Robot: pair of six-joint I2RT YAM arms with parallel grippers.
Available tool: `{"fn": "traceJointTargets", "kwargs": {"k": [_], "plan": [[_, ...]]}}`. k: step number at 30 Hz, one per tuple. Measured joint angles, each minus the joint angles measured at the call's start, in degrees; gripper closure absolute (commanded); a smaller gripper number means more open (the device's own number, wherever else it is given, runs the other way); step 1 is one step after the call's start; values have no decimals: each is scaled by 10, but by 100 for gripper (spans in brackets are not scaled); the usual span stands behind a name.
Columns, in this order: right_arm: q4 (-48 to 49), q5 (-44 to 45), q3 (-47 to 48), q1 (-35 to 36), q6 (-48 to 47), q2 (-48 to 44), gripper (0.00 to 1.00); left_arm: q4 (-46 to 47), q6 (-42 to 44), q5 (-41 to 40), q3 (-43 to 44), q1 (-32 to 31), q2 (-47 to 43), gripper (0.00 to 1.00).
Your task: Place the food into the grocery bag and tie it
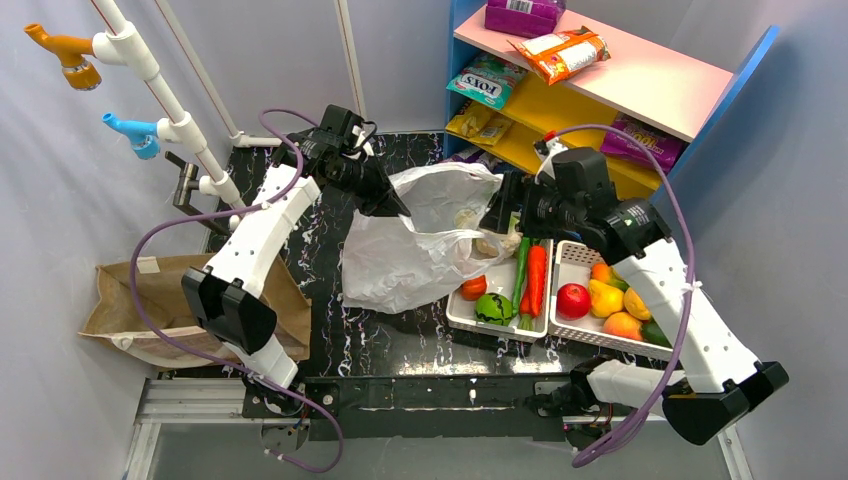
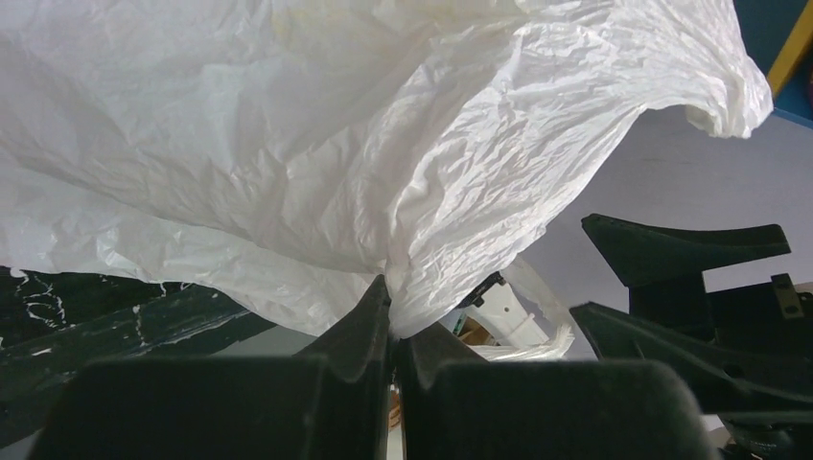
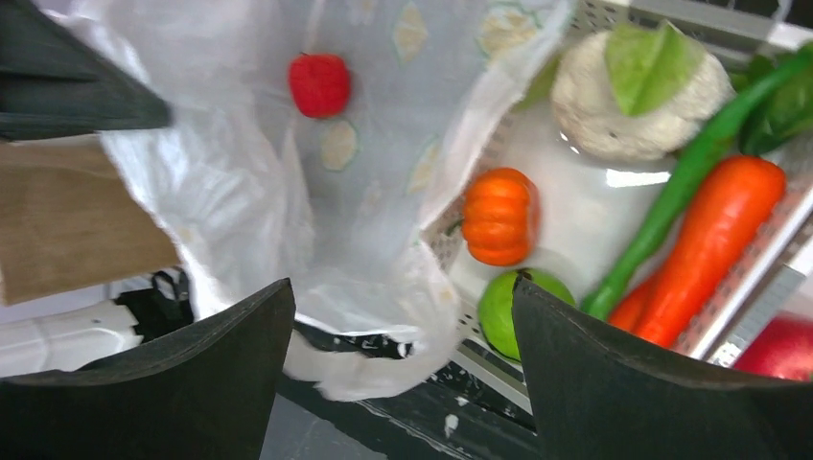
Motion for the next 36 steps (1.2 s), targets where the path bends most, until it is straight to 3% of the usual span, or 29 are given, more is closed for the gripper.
{"fn": "traceJointTargets", "kwargs": {"k": [16, 36], "plan": [[14, 45, -174, -2, -16, -25, 12, -63, 56, -51, 0, 8, -23, 100], [221, -7, -328, 15, -26, 28, 9, -68, 48, -66, -6, 19, -34, 100]]}}
